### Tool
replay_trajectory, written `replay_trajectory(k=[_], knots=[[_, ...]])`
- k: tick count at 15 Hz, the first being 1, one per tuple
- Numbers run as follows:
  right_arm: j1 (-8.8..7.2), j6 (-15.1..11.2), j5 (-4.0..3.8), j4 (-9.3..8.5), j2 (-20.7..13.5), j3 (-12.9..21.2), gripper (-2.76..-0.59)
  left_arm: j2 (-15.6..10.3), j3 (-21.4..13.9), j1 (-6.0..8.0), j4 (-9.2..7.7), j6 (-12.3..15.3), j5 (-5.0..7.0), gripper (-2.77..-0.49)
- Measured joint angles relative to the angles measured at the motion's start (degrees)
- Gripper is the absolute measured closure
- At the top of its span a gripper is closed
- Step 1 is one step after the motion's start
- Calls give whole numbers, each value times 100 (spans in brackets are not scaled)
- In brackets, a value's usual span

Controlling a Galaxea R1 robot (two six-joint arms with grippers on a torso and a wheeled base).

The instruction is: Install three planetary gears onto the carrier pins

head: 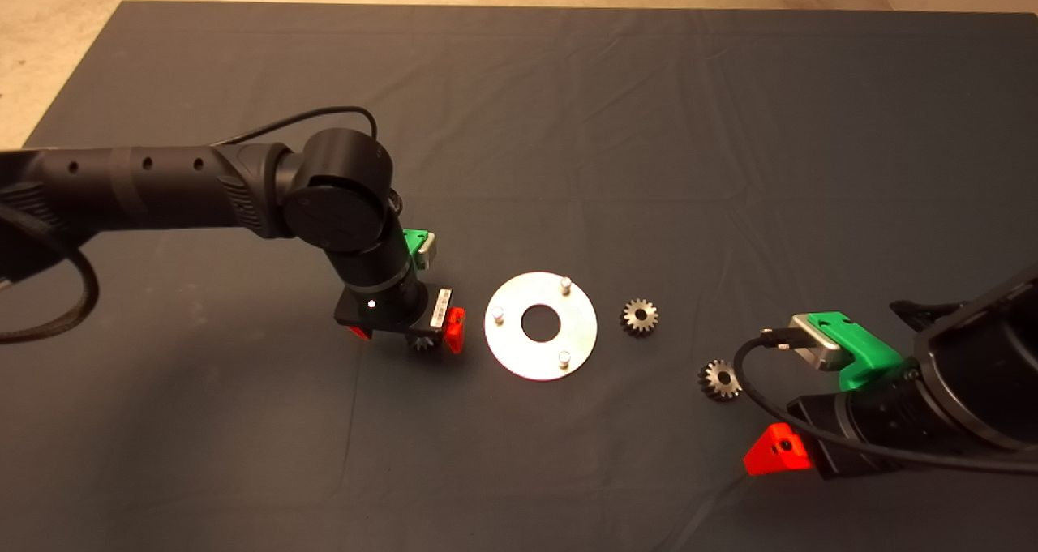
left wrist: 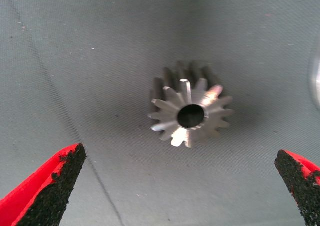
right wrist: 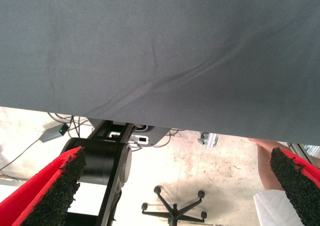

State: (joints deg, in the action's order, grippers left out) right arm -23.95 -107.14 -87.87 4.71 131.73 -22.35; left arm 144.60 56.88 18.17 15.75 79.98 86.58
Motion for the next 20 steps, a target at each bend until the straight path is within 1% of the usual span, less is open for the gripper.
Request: replay_trajectory(k=[1, 2, 3, 7, 9, 12, 14, 17, 20], knots=[[1, 0, 2, 0, 0, 0, -275, 5, 4, -70, 37, -13, -2, -275], [1, 1, -2, 0, 0, 0, -275, 18, 4, -117, 39, -20, -1, -275], [1, 15, 2, 0, 0, 0, -275, 21, 4, -134, 39, -31, -6, -275], [1, 15, 0, 0, 0, 0, -275, 18, 4, -136, 40, -60, -4, -275], [1, 17, 2, 0, 0, 0, -275, 21, 17, -139, 40, -127, -9, -275], [1, 15, 0, 0, 0, 0, -275, 35, 216, -139, 40, -258, -41, -275], [1, 16, 2, 0, 0, 0, -275, 89, 390, -139, 42, -366, -45, -275], [1, 17, 0, 0, 0, 0, -275, 176, 458, -150, 56, -410, -67, -275], [1, 15, 0, 0, 0, 0, -275, 176, 559, -153, 56, -518, -66, -272]])
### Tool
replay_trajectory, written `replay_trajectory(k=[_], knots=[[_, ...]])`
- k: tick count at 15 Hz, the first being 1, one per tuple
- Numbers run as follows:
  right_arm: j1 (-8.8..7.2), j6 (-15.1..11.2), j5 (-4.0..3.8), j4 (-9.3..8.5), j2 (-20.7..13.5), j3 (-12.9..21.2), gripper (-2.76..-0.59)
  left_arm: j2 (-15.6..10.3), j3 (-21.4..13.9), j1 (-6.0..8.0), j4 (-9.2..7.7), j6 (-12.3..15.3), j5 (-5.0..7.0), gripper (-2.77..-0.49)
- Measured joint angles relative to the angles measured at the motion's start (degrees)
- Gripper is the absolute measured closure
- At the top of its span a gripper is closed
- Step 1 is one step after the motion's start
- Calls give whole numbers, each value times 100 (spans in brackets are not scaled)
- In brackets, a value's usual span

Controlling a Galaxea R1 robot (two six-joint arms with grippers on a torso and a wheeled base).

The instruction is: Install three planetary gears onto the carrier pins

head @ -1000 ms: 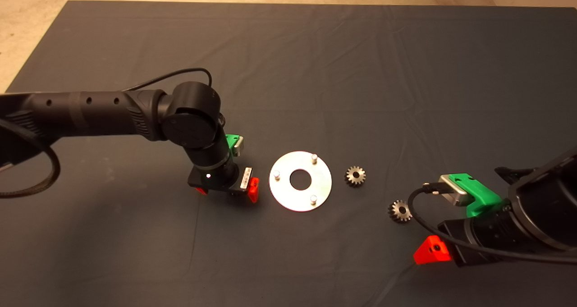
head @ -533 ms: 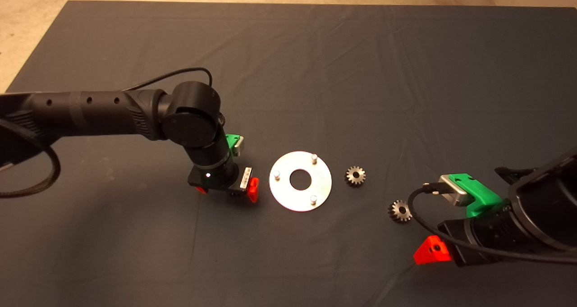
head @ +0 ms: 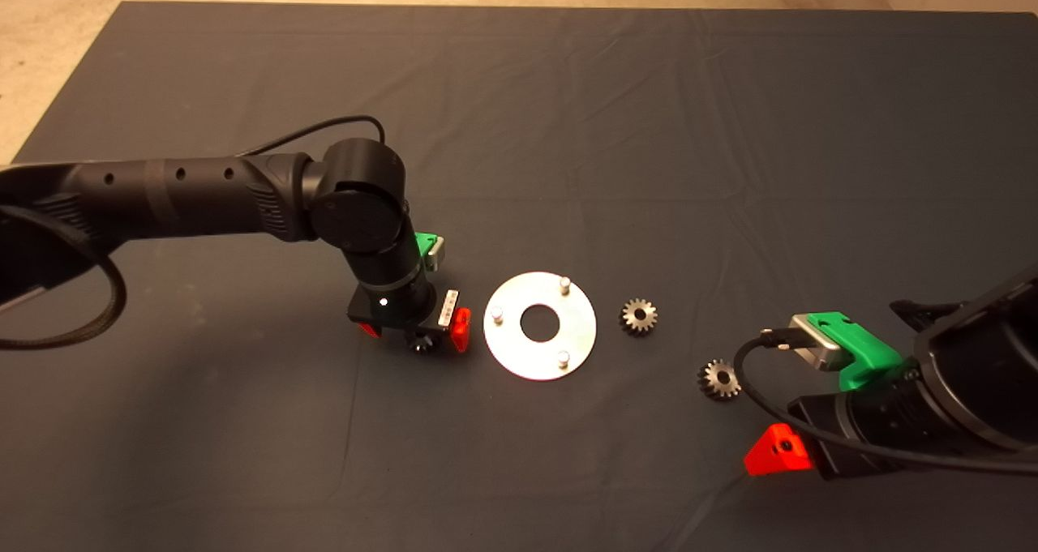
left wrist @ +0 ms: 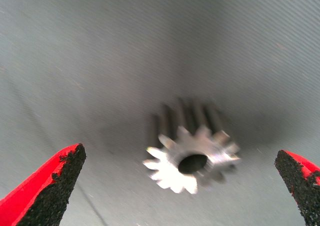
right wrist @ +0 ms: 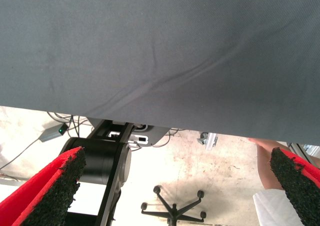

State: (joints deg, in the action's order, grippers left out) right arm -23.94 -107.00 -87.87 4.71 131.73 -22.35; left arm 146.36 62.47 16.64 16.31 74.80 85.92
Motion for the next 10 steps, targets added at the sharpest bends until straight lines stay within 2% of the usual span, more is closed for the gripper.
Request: replay_trajectory(k=[8, 10], knots=[[0, 1, 0, 0, 0, 0, -275, 4, 22, -2, 0, -121, -67, -251], [0, 0, 2, 0, 0, 0, -275, 46, 31, -2, 0, -123, -78, -239]])
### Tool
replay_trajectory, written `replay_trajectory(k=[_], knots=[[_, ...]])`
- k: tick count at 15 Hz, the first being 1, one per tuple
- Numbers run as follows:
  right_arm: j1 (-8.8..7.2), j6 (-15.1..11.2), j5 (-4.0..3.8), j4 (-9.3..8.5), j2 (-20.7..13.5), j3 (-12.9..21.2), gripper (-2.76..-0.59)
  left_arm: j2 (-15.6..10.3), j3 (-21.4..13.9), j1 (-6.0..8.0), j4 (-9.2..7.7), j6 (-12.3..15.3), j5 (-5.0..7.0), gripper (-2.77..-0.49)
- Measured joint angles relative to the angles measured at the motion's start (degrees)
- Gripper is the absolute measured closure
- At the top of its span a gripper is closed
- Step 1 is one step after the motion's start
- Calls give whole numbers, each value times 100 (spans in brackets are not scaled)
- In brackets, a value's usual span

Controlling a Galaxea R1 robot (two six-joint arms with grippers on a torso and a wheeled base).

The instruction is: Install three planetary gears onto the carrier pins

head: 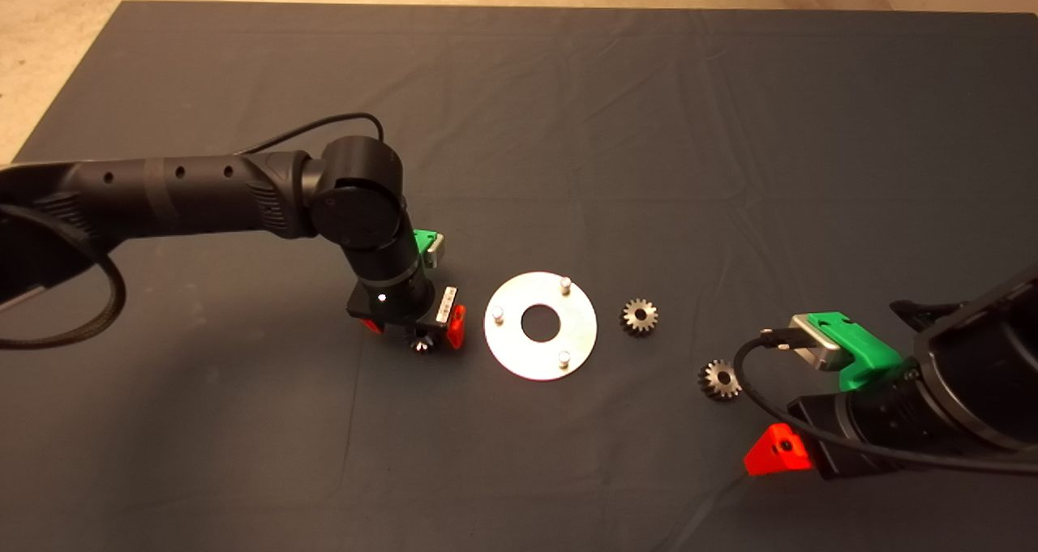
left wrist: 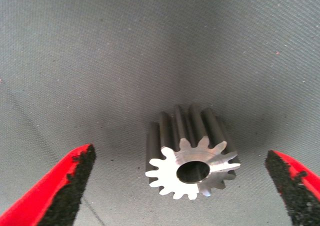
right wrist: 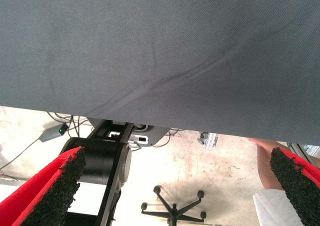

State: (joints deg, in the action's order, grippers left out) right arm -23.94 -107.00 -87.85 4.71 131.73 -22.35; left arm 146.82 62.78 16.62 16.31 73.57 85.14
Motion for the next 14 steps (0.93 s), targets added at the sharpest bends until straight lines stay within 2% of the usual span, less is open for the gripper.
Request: replay_trajectory(k=[3, 5, 8, 9, 12, 14], knots=[[7, 2, -2, 0, -9, 0, -275, 68, 26, -26, 0, -45, -25, -239], [22, 2, -2, 0, -12, 0, -275, 69, 91, -26, 2, -71, -46, -224], [29, 1, -2, 0, -12, 0, -275, 100, 91, -26, 2, -177, -49, -220], [29, 2, -2, 0, -13, 0, -275, 102, 91, -26, 2, -194, -52, -209], [29, 2, -2, 0, -12, 0, -275, 100, 91, -28, 2, -194, -51, -206], [29, 2, -2, 0, -14, 0, -275, 100, 91, -28, 2, -194, -50, -195]])
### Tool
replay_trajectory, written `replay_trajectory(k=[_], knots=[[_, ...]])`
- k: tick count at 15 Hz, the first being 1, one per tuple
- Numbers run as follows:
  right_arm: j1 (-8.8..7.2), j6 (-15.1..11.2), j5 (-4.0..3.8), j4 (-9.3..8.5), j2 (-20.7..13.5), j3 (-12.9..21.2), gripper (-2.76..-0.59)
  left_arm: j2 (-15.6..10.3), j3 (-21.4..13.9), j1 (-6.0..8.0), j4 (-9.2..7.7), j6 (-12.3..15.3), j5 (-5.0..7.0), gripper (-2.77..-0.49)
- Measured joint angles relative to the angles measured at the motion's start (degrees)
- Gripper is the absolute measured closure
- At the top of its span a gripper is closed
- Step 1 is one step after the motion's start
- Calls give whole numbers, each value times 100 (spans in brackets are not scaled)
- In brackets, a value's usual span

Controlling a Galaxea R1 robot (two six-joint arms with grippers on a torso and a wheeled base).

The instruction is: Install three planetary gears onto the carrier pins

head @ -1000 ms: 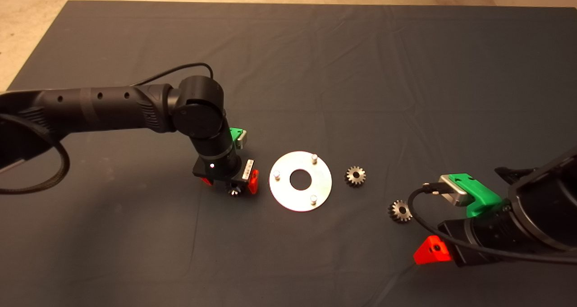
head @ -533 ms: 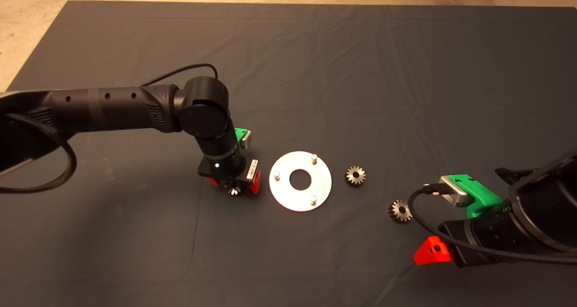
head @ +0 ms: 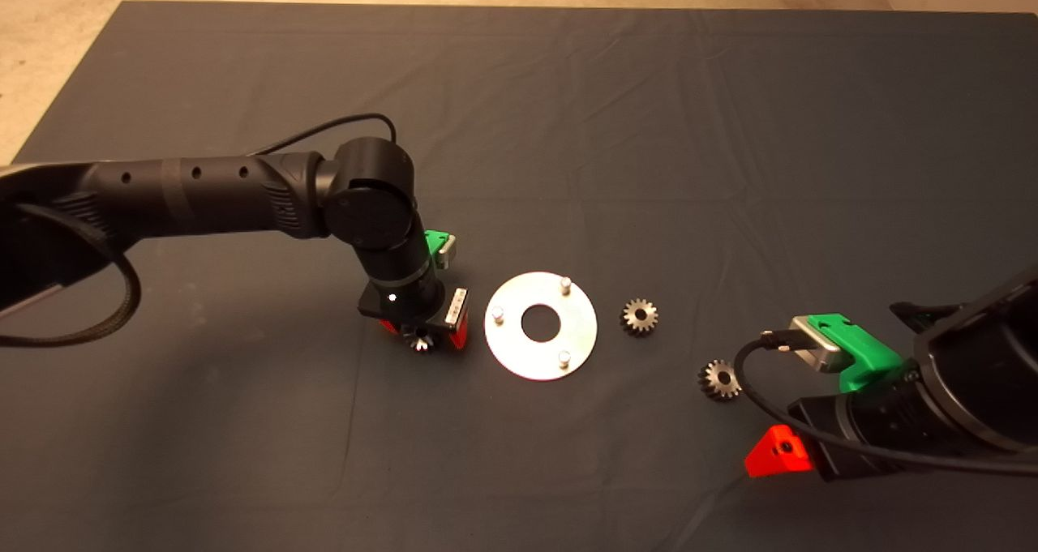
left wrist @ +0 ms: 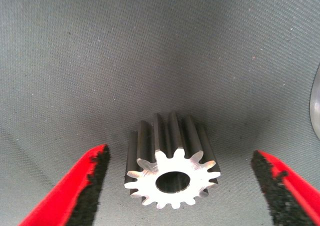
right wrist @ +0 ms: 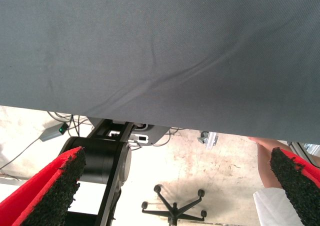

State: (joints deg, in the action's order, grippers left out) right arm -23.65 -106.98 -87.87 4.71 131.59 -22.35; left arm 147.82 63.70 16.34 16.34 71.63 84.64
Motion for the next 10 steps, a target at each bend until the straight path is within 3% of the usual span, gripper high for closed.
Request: replay_trajectory(k=[10], knots=[[0, 1, 0, 0, 2, 0, -275, -6, -69, 0, 0, -5, 0, -166]])
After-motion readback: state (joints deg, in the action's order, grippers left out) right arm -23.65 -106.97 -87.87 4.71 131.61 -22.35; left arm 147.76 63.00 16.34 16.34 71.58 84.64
